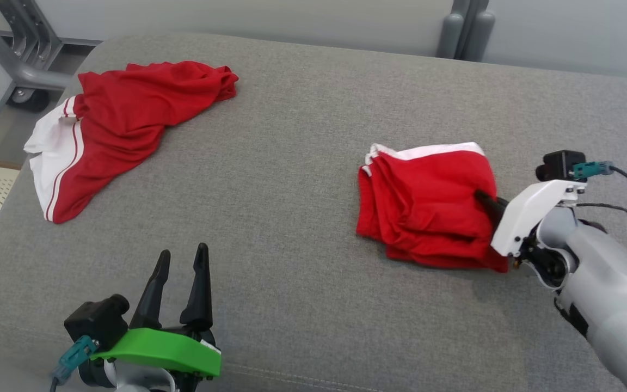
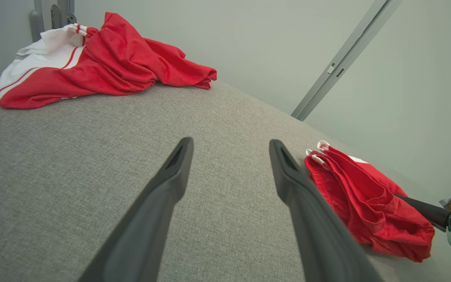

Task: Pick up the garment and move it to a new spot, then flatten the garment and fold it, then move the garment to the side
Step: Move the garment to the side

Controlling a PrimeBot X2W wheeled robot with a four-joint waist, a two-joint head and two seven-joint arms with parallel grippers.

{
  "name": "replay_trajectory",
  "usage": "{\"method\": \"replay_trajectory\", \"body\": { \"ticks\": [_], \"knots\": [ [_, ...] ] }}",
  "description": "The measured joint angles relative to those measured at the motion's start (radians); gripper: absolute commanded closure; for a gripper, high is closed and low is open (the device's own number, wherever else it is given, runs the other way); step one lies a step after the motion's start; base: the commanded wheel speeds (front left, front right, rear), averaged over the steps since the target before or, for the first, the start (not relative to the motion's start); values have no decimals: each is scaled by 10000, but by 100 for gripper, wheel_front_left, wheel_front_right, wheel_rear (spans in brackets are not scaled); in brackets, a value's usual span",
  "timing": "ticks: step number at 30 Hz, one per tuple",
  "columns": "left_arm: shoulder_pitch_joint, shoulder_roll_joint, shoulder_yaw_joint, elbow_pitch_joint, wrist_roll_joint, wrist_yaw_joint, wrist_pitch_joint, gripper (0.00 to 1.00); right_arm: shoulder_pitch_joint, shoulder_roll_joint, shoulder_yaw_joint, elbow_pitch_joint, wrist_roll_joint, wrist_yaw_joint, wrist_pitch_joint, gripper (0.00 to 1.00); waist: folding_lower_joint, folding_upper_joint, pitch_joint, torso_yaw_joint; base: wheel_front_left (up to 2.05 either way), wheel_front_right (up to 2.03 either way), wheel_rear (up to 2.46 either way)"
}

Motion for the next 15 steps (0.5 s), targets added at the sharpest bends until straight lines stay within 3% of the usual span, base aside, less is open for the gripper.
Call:
{"method": "replay_trajectory", "body": {
  "ticks": [10,15],
  "knots": [
    [-5,19,-86,-316,247,0,2,0,-624,-1689,199,280,-731,0,178,100,0,0,181,-659,0,0,0],
    [-45,77,-132,-545,337,0,94,0,-1075,-2163,211,307,-901,0,286,100,0,0,330,-944,0,0,0]
  ]
}}
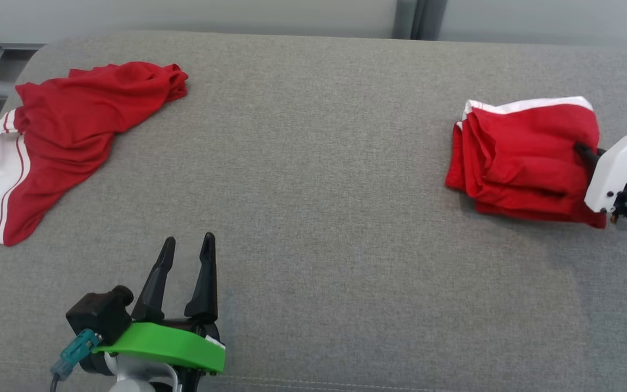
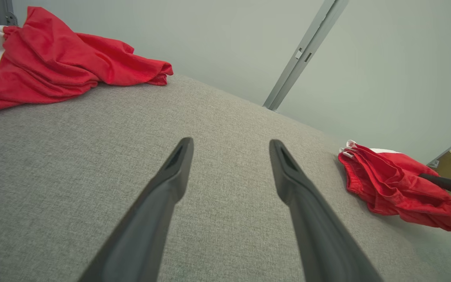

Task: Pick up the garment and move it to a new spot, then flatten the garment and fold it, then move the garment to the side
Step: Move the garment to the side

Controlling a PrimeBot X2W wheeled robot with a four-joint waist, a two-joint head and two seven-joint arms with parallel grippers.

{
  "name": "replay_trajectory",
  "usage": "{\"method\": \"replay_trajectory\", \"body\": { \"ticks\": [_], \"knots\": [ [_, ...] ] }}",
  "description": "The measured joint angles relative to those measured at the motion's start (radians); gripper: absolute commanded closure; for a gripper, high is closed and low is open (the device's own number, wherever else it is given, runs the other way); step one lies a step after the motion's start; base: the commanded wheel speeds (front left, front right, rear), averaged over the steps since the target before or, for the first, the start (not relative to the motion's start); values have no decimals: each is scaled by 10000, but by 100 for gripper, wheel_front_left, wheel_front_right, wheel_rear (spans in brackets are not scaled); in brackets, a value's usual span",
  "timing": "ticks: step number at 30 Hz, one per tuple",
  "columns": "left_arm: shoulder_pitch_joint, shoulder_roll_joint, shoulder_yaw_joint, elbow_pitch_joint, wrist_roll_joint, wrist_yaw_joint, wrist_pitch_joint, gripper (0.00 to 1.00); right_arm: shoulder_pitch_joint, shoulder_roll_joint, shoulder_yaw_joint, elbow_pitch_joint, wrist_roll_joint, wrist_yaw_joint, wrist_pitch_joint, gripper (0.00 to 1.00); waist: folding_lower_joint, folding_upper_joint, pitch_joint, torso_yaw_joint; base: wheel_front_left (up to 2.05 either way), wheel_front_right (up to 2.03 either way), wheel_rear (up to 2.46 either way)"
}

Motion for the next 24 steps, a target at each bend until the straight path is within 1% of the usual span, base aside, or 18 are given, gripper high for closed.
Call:
{"method": "replay_trajectory", "body": {
  "ticks": [8,15,16,18,20,24],
  "knots": [
    [-432,355,-201,-562,556,2,314,0,-1043,-675,-2,21,-349,2,245,100,0,0,580,-421,0,0,0],
    [-871,489,-408,-1277,849,2,587,0,-1864,-1237,-305,247,-403,-33,314,100,0,0,1215,-681,0,0,0],
    [-951,522,-439,-1342,882,2,619,0,-1939,-1329,-324,301,-403,-109,347,100,0,0,1306,-711,0,0,0],
    [-1093,583,-502,-1469,968,2,738,0,-2041,-1507,-303,408,-464,-121,430,100,0,0,1489,-761,0,0,0],
    [-1182,606,-600,-1607,1083,2,834,0,-2136,-1655,-265,504,-612,-205,431,100,0,0,1664,-796,0,0,0],
    [-1279,612,-692,-1695,1156,2,965,0,-2367,-1837,-280,731,-677,-370,437,100,0,0,1991,-820,0,0,0]
  ]
}}
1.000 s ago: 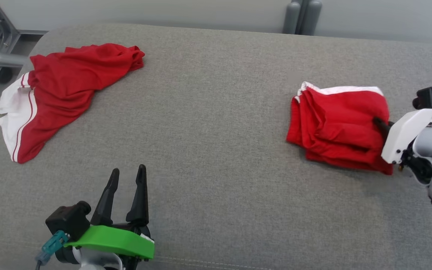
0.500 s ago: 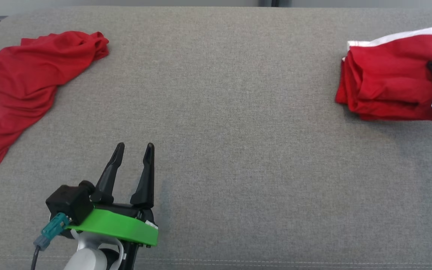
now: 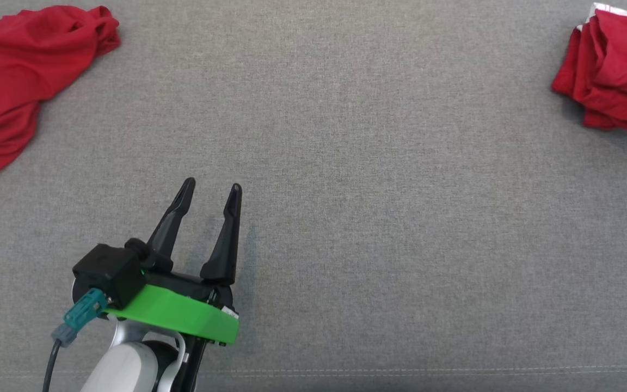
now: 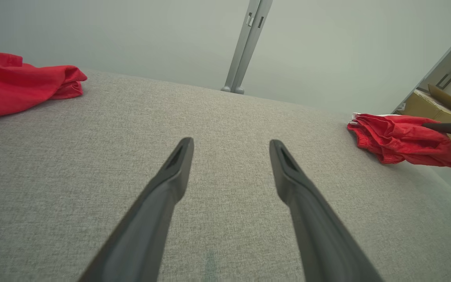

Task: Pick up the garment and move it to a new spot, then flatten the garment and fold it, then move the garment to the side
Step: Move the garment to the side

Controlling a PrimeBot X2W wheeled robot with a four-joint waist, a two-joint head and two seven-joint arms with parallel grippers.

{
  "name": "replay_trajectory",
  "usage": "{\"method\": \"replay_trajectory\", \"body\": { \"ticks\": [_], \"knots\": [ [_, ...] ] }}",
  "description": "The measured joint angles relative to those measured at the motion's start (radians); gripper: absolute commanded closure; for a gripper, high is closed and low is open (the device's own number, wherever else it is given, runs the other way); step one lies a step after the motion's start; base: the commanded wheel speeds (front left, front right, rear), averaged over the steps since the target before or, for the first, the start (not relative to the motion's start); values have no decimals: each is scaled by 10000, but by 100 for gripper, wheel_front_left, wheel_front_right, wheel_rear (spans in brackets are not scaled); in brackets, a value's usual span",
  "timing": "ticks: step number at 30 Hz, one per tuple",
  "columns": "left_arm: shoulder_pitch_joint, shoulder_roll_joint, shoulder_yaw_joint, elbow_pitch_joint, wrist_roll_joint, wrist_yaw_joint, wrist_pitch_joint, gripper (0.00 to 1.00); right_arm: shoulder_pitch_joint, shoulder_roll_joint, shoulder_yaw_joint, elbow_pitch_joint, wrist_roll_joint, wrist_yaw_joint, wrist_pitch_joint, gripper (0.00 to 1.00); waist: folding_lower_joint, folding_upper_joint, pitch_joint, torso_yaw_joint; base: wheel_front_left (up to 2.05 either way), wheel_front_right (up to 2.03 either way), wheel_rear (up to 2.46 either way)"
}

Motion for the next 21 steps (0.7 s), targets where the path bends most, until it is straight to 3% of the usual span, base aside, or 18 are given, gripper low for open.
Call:
{"method": "replay_trajectory", "body": {
  "ticks": [5,12,18,20,21],
  "knots": [
    [-6,31,-17,-44,77,0,213,0,-204,-201,412,138,-648,-102,69,100,0,0,296,38,0,0,0],
    [-90,48,-23,-253,163,0,453,0,-812,-516,913,150,-1676,-539,-385,100,0,0,587,184,0,0,0],
    [-169,50,8,-284,205,0,525,0,-805,-384,1097,470,-1843,-777,-591,98,0,0,741,279,0,0,0],
    [-169,50,25,-324,240,0,602,0,-798,-366,1060,577,-1837,-849,-667,5,0,0,776,278,0,0,0],
    [-169,50,35,-341,240,0,608,0,-787,-343,1026,621,-1833,-878,-708,0,0,0,793,275,0,0,0]
  ]
}}
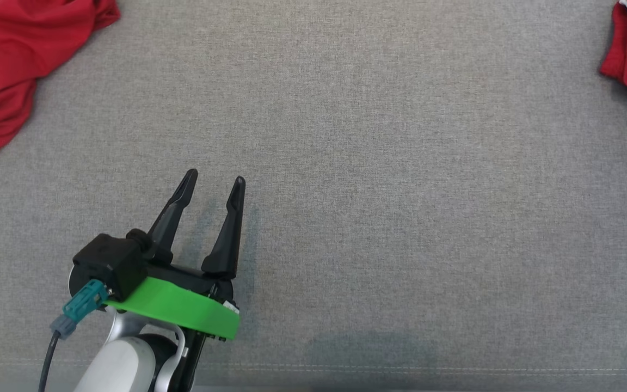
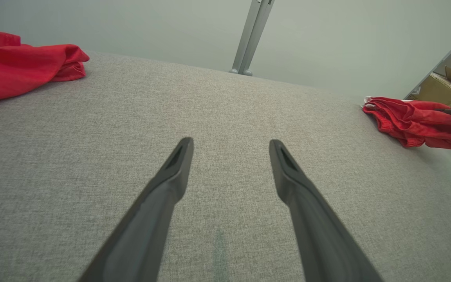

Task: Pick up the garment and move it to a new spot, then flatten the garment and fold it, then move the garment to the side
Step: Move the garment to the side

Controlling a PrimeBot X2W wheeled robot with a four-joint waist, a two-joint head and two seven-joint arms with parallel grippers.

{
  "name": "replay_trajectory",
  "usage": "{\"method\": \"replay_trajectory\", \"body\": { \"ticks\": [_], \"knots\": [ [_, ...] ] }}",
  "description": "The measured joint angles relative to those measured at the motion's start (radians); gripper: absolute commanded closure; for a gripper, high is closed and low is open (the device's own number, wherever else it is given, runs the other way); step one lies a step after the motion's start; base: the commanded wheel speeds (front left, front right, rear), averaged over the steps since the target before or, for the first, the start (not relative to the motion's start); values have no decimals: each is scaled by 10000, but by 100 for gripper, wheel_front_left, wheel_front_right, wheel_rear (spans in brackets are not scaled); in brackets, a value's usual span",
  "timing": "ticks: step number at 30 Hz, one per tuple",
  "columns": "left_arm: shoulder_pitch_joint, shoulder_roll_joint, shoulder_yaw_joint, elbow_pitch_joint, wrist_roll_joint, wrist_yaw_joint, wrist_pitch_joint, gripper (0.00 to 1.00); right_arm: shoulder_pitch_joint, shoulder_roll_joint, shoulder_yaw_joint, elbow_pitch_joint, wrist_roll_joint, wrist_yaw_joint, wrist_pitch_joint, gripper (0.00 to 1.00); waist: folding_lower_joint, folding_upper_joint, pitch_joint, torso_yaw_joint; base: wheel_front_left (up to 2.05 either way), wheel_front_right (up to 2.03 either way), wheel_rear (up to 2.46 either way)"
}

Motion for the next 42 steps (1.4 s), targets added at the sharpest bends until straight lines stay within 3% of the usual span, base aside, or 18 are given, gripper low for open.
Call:
{"method": "replay_trajectory", "body": {
  "ticks": [12,25,32,42],
  "knots": [
    [-7,-6,251,-117,56,0,15,0,556,403,-144,669,213,-190,-249,0,0,0,51,-254,0,0,0],
    [-35,-119,399,280,-12,0,-150,0,20,639,-479,113,276,-395,-2033,0,0,0,-491,-767,0,0,0],
    [-45,-380,646,903,-268,0,-479,0,-12,1507,-803,-405,464,-520,-3315,0,0,0,-1132,-1050,0,0,0],
    [36,-596,1346,1812,-380,2,-1181,0,1310,3110,-1108,-1452,886,-617,-3405,0,0,0,-2329,-1416,0,0,0]
  ]
}}
